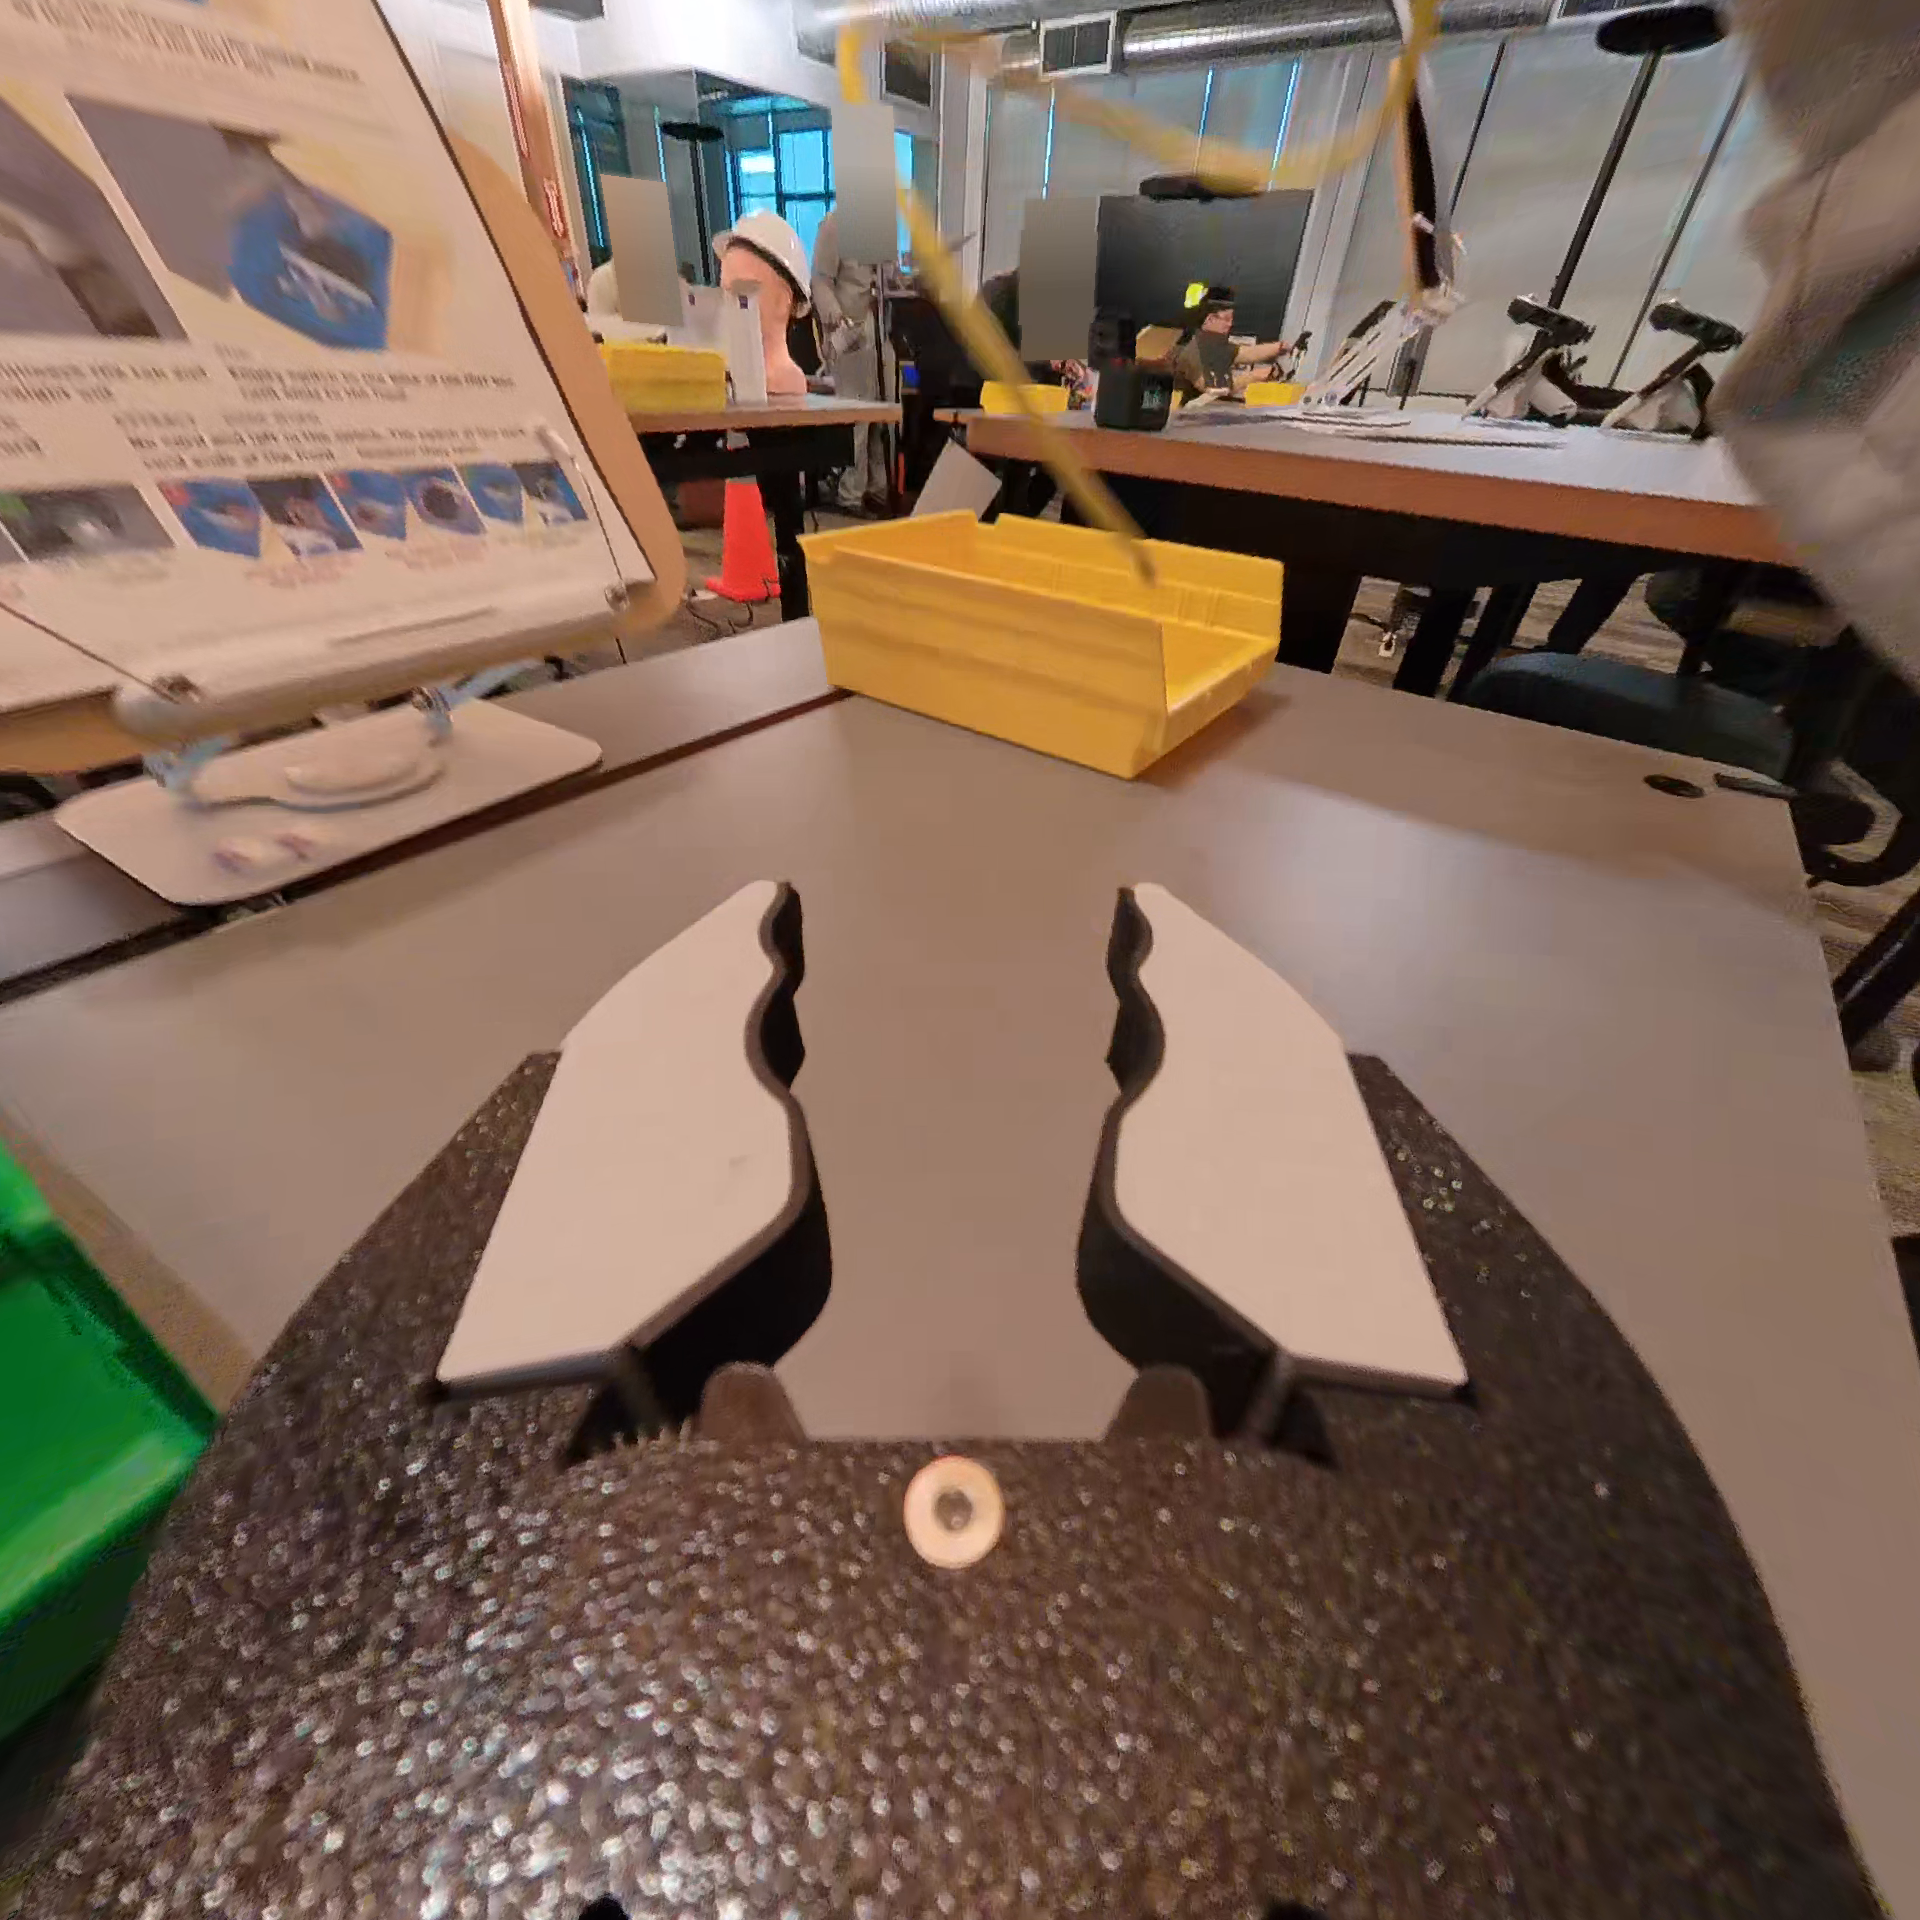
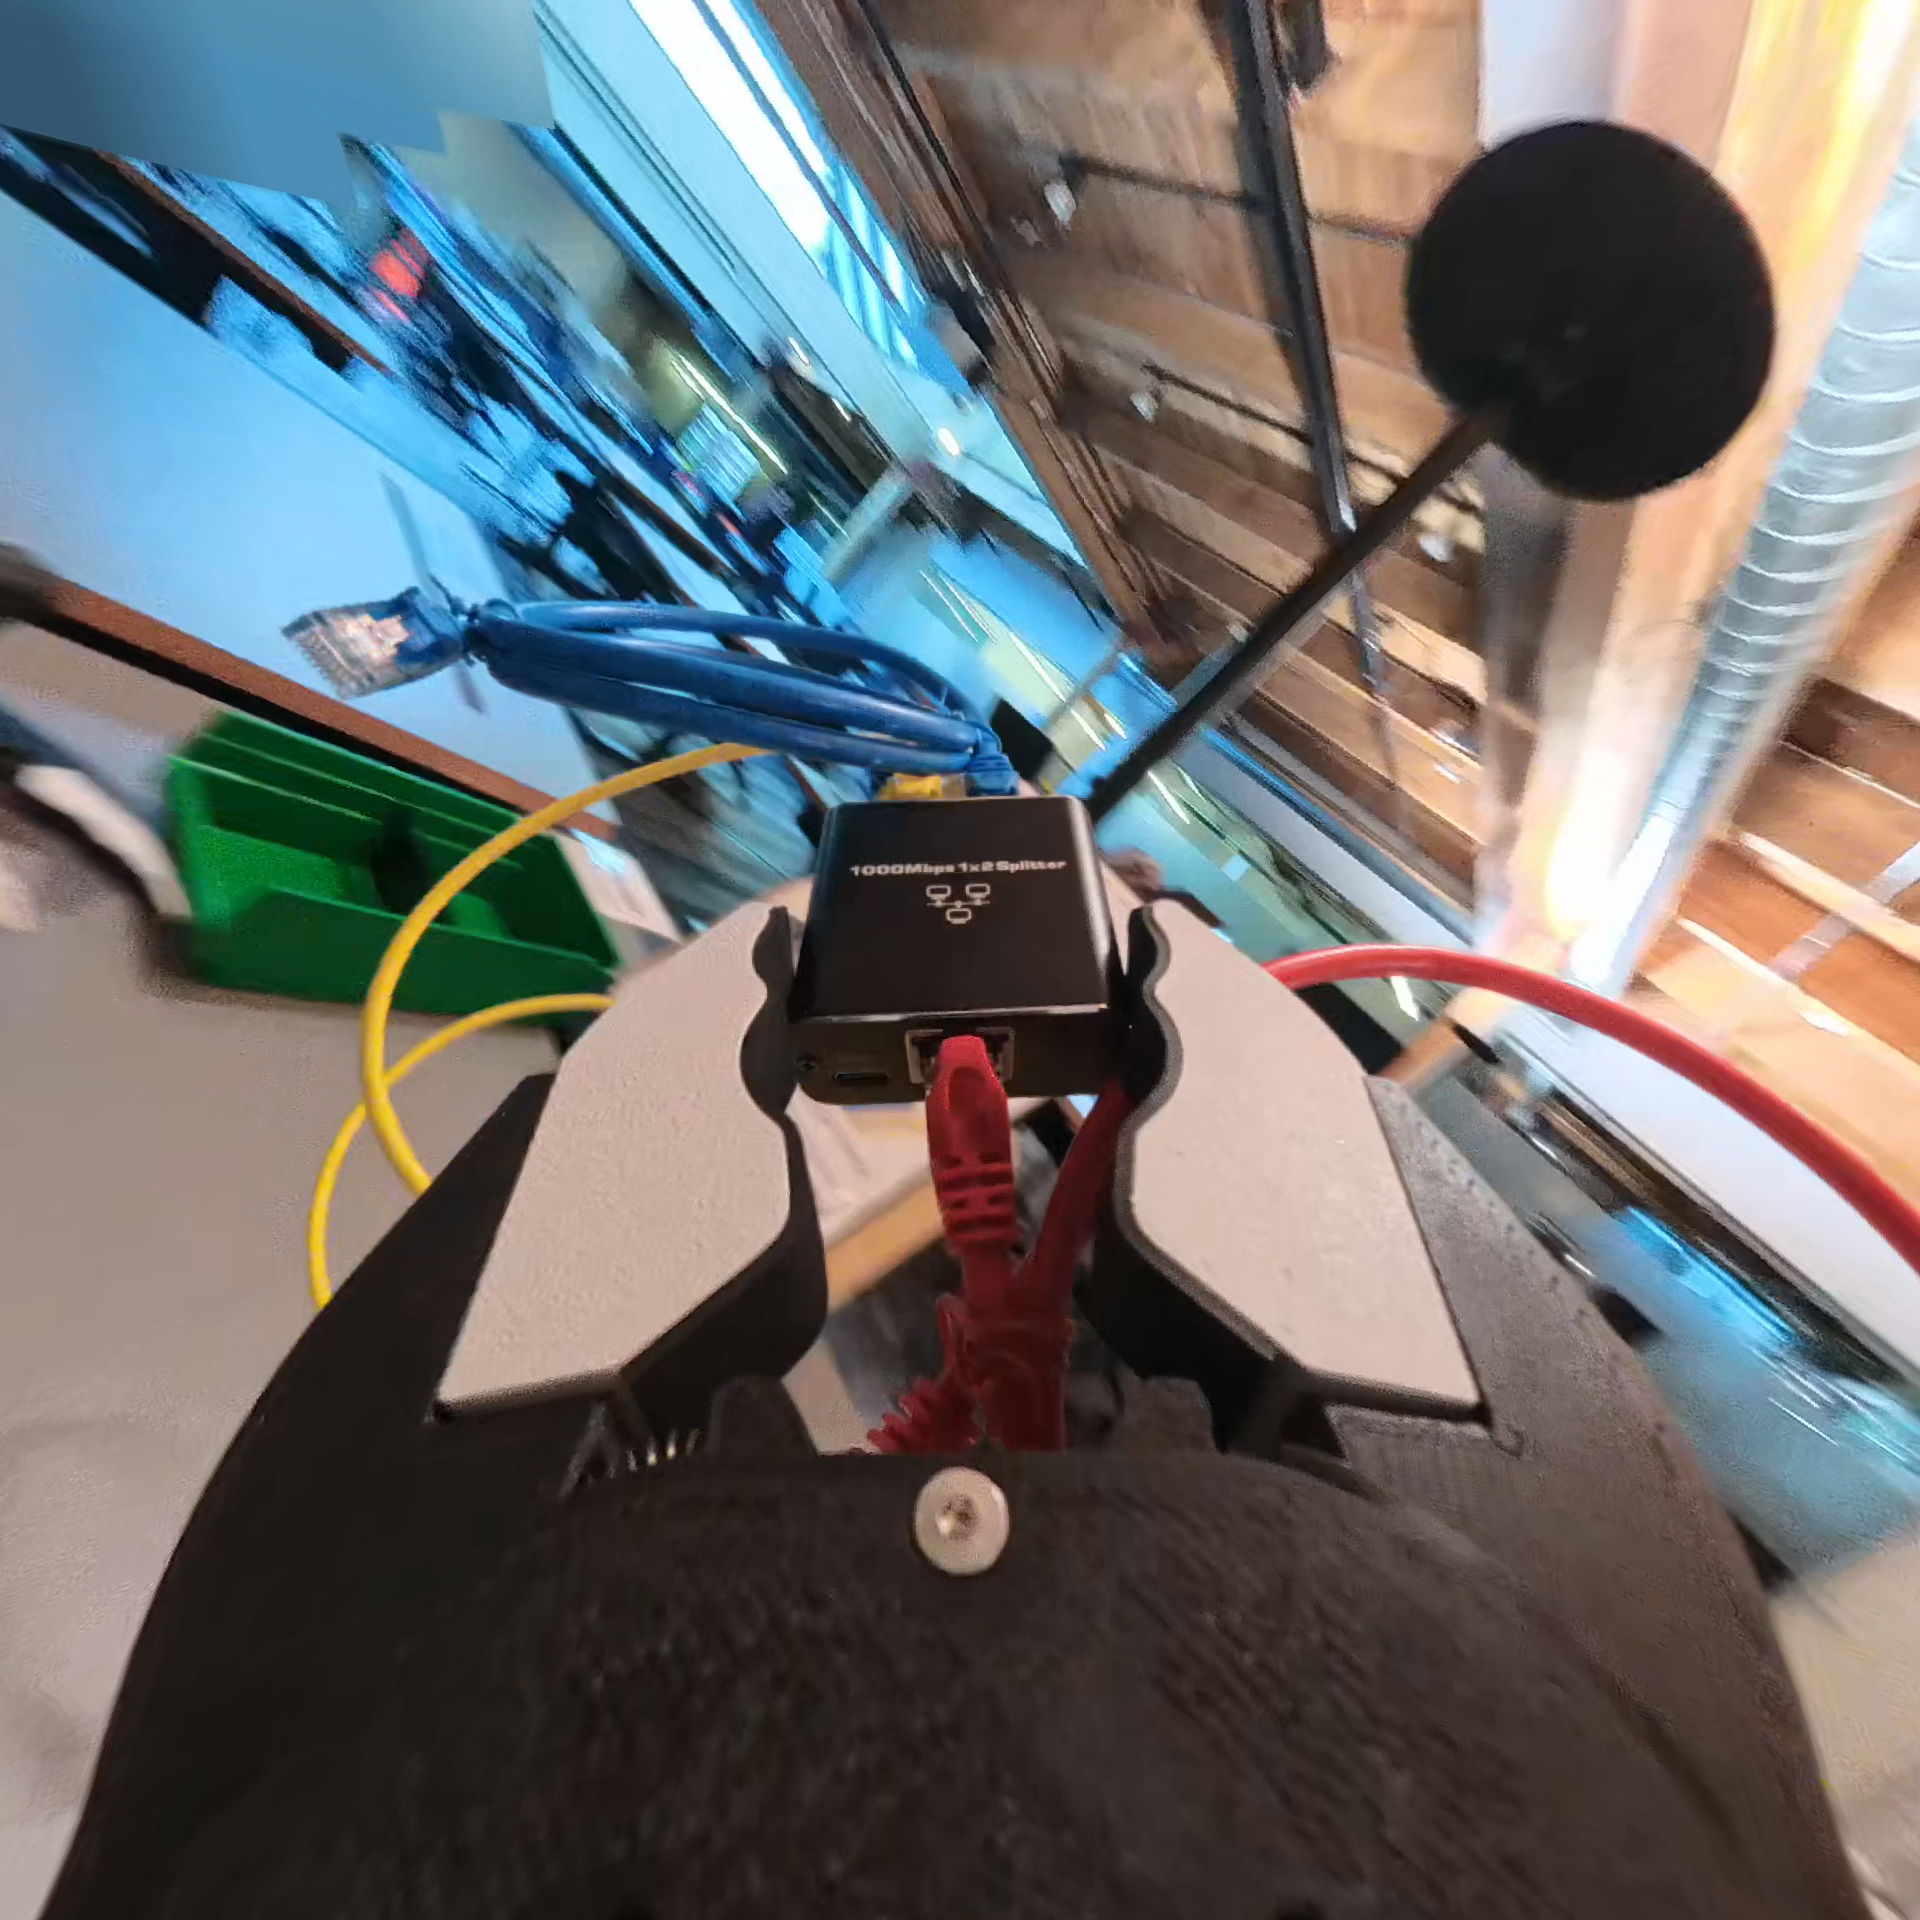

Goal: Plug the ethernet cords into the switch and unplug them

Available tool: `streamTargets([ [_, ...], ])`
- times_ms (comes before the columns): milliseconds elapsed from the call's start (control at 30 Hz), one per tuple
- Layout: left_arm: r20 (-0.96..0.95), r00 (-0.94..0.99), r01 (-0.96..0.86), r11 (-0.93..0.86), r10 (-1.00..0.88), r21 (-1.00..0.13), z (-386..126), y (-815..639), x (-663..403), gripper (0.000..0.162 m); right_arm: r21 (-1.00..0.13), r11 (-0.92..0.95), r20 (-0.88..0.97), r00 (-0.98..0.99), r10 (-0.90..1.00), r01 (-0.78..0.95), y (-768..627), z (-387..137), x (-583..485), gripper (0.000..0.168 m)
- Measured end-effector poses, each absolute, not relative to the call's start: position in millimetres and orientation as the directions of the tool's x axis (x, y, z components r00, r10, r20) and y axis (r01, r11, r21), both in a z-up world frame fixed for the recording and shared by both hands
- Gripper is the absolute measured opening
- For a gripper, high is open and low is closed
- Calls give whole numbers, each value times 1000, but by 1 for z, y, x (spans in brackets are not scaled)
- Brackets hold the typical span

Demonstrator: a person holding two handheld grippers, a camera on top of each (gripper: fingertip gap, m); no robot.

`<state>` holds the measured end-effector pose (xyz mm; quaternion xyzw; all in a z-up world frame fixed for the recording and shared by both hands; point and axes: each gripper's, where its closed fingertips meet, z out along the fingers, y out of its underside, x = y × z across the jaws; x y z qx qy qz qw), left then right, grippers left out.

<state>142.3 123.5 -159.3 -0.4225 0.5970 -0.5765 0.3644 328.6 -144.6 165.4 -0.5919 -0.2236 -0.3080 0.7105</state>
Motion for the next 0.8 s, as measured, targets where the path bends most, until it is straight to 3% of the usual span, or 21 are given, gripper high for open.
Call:
streamTargets([
  [133,90,-394,-110,-51,-915,-993,-179,120,148,56,-626,-215,771,555,-312,749,-177,214,402,63],
  [233,94,-417,-115,-50,-904,-992,-184,116,151,55,-550,-407,835,476,-276,729,-187,204,441,63],
  [433,100,-456,-160,-28,-884,-987,-199,108,153,54,-340,-722,871,490,-1,603,-169,83,501,63],
  [567,100,-476,-192,-7,-874,-981,-208,102,151,54,-172,-811,813,546,203,559,-152,-4,518,63],
  [667,80,-482,-209,26,-873,-978,-212,100,149,54,-194,-805,784,582,216,560,-132,-22,517,63],
  [800,81,-479,-215,27,-874,-976,-213,103,148,54,-323,-749,789,602,124,578,-107,12,508,63],
])
